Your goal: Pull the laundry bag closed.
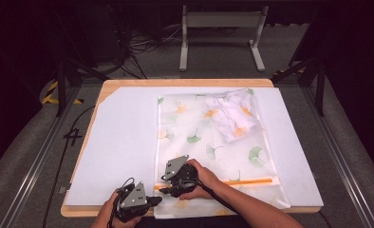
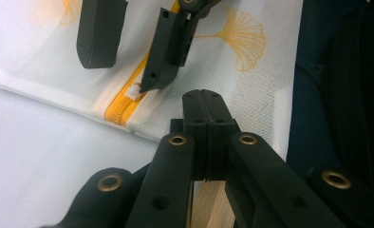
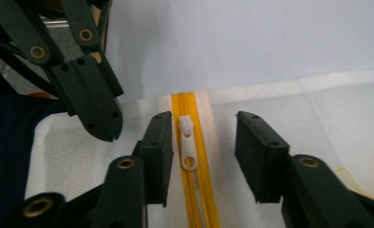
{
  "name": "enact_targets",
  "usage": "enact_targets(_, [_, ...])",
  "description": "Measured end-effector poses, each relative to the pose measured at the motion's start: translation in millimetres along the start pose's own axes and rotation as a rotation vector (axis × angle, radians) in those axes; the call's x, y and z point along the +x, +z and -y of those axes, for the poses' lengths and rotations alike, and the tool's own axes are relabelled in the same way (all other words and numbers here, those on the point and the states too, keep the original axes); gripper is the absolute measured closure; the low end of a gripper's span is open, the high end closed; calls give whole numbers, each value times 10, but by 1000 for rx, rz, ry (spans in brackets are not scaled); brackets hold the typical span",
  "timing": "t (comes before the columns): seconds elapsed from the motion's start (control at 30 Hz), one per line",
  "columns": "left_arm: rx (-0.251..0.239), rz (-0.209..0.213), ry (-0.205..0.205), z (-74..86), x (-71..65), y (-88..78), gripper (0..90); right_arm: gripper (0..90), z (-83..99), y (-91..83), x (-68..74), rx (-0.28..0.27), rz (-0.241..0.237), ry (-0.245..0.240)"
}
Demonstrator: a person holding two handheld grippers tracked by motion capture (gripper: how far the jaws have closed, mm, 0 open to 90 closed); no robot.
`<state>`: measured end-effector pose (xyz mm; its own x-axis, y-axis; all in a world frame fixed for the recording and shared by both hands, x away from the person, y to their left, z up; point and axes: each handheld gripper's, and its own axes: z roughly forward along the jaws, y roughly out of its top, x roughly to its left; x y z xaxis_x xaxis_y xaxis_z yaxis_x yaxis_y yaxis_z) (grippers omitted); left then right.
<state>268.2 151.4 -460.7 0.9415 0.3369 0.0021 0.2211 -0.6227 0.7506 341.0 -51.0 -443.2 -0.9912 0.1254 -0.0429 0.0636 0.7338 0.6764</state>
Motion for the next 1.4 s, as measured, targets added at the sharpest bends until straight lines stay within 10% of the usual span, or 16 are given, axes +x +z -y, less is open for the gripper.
enact_targets(0.67, [-4,21,-23,6,29,1,900,900,22,6,-146,-60,-146,52])
enact_targets(1.4, [3,23,-20,0,36,1,900,900,30,-7,-165,-55,-163,90])
